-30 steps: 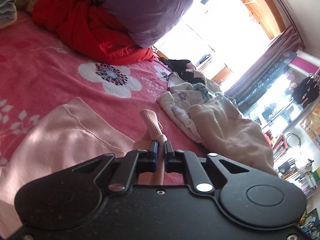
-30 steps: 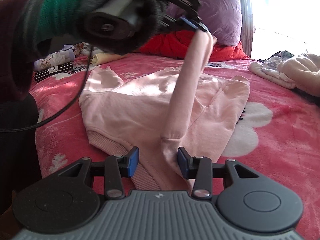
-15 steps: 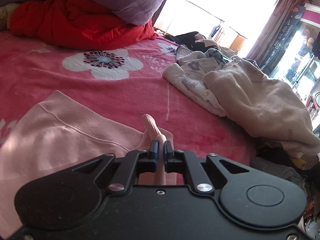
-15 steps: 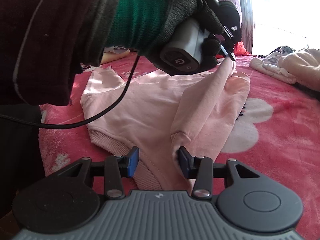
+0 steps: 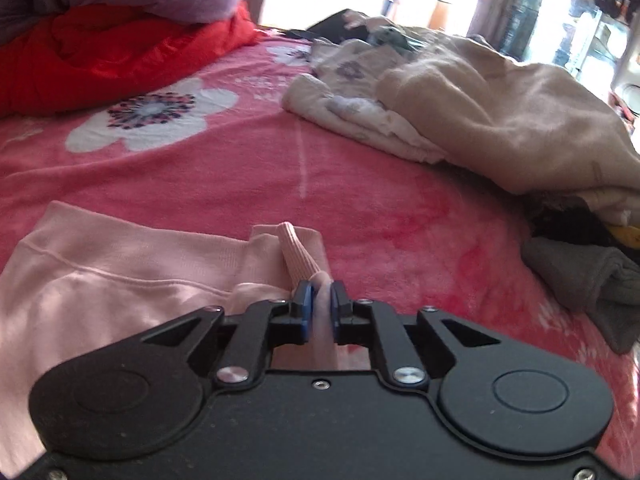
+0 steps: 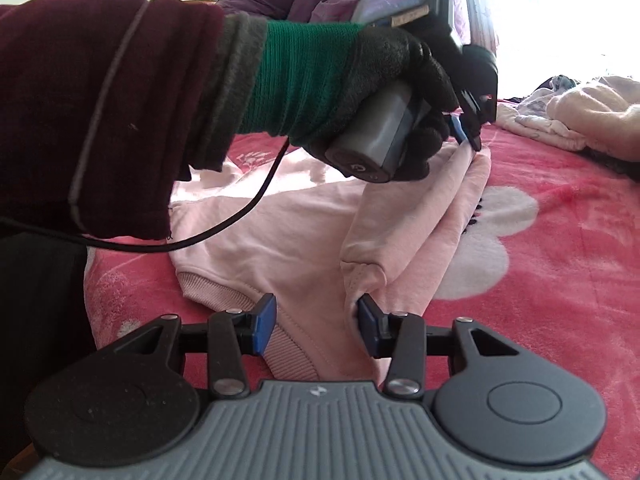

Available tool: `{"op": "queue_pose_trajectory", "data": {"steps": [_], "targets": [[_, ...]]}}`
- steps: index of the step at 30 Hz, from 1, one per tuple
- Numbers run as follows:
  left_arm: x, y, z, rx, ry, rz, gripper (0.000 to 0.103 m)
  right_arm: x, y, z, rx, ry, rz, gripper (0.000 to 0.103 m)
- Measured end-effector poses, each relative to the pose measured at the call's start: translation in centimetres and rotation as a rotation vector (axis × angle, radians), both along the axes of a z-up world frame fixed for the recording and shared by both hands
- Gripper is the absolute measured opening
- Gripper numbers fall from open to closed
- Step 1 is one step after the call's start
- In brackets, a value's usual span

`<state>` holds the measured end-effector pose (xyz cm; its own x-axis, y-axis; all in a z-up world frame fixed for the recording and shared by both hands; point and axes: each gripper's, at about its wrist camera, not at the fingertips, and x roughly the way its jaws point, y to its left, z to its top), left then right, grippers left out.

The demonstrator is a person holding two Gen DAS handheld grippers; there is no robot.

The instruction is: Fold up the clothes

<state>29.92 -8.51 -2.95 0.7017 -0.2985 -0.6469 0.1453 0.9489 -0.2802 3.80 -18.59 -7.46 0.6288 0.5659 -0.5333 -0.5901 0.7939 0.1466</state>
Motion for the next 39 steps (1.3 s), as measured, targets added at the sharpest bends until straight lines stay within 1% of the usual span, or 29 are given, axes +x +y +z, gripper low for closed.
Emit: {"op": "queue_pose_trajectory", "data": {"steps": [1, 2, 4, 5, 7, 8, 11, 13, 15, 17, 19, 21, 22, 23, 24, 26, 27, 28, 29, 30, 32, 33, 35, 36, 38, 39], "targets": [[0.1, 0.2, 0.2, -0.013, -0.004, -0.021, 0.030, 0.1, -0.1, 0.0, 0.003, 0.003, -0.002, 0.045], [0.2, 0.3, 0.4, -0.026, -0.007, -0.043, 0.033, 0.1, -0.2, 0.1, 0.007, 0.007, -0.004, 0.045], [0.3, 1.5, 1.3, -0.057, -0.019, -0.067, 0.033, 0.1, -0.4, 0.2, 0.009, 0.010, -0.006, 0.045], [0.3, 2.3, 1.7, -0.051, -0.028, -0.056, 0.033, 0.0, -0.5, 0.3, 0.010, 0.010, -0.006, 0.045], [0.3, 3.8, 2.1, 0.009, -0.046, -0.037, 0.033, -0.3, -0.9, 0.5, 0.016, 0.010, -0.010, 0.045], [0.4, 4.4, 1.9, 0.018, -0.038, -0.038, 0.033, -0.4, -1.1, 0.7, 0.019, 0.011, -0.013, 0.046], [0.3, 5.7, 1.3, 0.037, -0.011, -0.075, 0.033, -0.7, -1.7, 1.2, 0.014, 0.013, -0.027, 0.046], [0.2, 5.7, 0.8, 0.064, -0.002, -0.101, 0.033, -0.8, -2.2, 1.7, 0.011, 0.013, -0.042, 0.045], [0.3, 5.9, 0.1, 0.052, 0.014, -0.121, 0.033, -1.1, -3.1, 2.4, 0.030, -0.020, -0.070, 0.044], [0.5, 5.7, -0.4, 0.048, 0.016, -0.121, 0.033, -1.0, -3.5, 3.0, 0.057, -0.085, -0.107, 0.044], [1.0, 5.9, -1.1, 0.004, 0.041, -0.109, 0.033, -0.3, -3.1, 3.3, 0.085, -0.138, -0.126, 0.044], [1.4, 6.0, -1.7, -0.036, 0.063, -0.098, 0.033, 0.4, -2.1, 2.9, 0.095, -0.142, -0.112, 0.045], [1.3, 5.9, -1.8, -0.039, 0.062, -0.102, 0.028, 0.7, -1.4, 2.6, 0.084, -0.137, -0.099, 0.045], [1.3, 5.9, -1.8, -0.043, 0.060, -0.106, 0.006, 1.0, -0.6, 2.1, 0.046, -0.126, -0.083, 0.045], [1.1, 5.8, -1.7, -0.047, 0.052, -0.110, 0.004, 1.2, 0.1, 1.7, 0.012, -0.116, -0.073, 0.045], [-0.1, 6.0, -0.2, -0.060, -0.019, -0.116, 0.003, 1.8, 0.8, 1.1, -0.002, -0.079, -0.057, 0.046], [-0.6, 6.0, 0.5, -0.055, -0.049, -0.112, 0.003, 2.0, 1.1, 0.8, -0.006, -0.058, -0.052, 0.046], [-0.9, 5.9, 0.9, -0.047, -0.069, -0.111, 0.003, 2.2, 1.4, 0.5, -0.018, -0.040, -0.049, 0.049], [-0.8, 5.7, 0.8, -0.035, -0.062, -0.117, 0.003, 2.3, 1.5, 0.2, -0.031, -0.025, -0.044, 0.050], [-0.3, 5.3, 0.3, -0.003, -0.043, -0.132, 0.004, 2.3, 1.5, 0.0, -0.036, -0.020, -0.044, 0.050], [0.3, 4.4, -1.0, 0.112, -0.013, -0.133, 0.005, 2.4, 1.3, 0.0, -0.027, -0.013, -0.046, 0.050], [0.3, 4.4, -1.1, 0.131, -0.013, -0.127, 0.005, 2.3, 1.2, 0.0, -0.024, -0.011, -0.049, 0.050], [-0.3, 5.1, -0.7, 0.109, -0.044, -0.116, 0.007, 2.0, 1.0, 0.0, -0.025, -0.010, -0.058, 0.050], [-0.7, 5.2, -0.2, 0.114, -0.065, -0.108, 0.007, 2.0, 0.9, -0.1, -0.024, -0.007, -0.062, 0.050], [-1.6, 5.1, 0.7, 0.125, -0.113, -0.129, 0.007, 2.0, 0.6, 0.0, -0.023, -0.008, -0.064, 0.050], [-1.8, 4.7, 1.0, 0.131, -0.126, -0.155, 0.007, 2.0, 0.5, 0.0, -0.023, -0.012, -0.064, 0.050]]}}
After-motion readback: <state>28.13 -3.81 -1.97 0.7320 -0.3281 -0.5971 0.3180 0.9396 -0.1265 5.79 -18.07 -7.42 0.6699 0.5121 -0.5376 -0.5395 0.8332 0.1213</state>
